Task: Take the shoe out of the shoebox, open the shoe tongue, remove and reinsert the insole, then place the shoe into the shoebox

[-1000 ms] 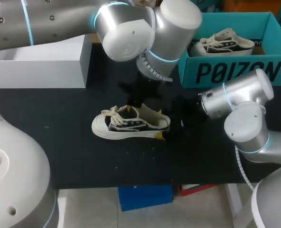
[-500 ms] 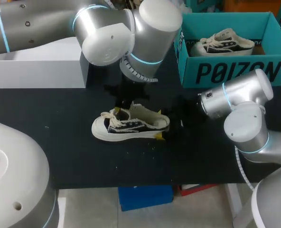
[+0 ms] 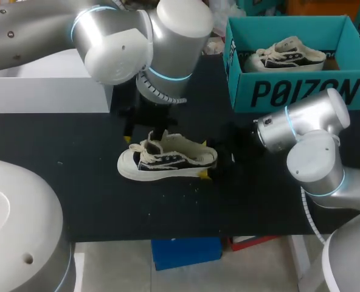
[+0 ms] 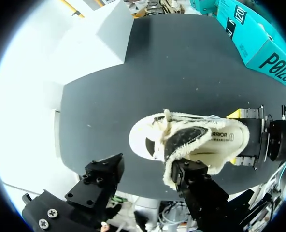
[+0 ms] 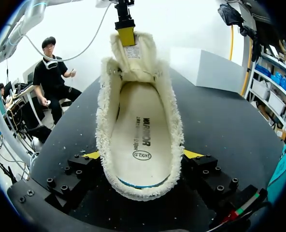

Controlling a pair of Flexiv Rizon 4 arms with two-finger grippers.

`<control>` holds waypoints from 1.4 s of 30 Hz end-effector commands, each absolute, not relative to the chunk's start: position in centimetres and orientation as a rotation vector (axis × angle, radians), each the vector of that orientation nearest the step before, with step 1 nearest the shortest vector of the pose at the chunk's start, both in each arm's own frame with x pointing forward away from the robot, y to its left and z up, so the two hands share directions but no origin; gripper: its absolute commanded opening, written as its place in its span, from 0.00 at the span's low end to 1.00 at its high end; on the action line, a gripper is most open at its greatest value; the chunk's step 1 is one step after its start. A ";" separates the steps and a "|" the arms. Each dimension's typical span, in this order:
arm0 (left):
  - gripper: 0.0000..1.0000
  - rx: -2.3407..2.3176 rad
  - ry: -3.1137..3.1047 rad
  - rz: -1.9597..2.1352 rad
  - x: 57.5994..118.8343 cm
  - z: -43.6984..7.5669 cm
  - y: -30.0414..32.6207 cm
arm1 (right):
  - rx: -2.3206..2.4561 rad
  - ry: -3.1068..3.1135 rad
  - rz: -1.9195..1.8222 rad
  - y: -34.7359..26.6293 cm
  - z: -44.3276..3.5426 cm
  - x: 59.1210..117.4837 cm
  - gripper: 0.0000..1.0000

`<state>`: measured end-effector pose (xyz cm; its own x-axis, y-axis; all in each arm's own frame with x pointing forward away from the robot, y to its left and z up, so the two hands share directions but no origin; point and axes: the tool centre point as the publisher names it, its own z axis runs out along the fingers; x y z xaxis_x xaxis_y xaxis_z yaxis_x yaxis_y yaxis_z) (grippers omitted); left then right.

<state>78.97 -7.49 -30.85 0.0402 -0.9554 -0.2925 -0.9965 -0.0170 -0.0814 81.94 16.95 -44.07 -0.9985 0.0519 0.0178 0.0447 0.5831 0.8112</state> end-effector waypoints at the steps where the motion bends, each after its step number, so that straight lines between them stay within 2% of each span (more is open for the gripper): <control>1: 0.51 -2.069 1.994 0.194 78.5 -30.5 -6.4 | 0.090 2.788 1.427 17.1 -44.3 82.1 0.00; 15: 0.48 -2.104 1.924 0.284 77.6 -31.8 -4.5 | 0.090 2.788 1.427 17.1 -44.3 82.1 0.00; 42: 0.50 -2.228 1.861 0.436 76.5 -36.1 -0.6 | 0.090 2.788 1.427 17.1 -44.3 82.1 0.00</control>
<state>76.58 -1.38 -35.36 0.1628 -0.9191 -0.3587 -0.9828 -0.1831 0.0230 81.96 17.22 -43.88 -0.9985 0.0513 0.0174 0.0441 0.5822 0.8118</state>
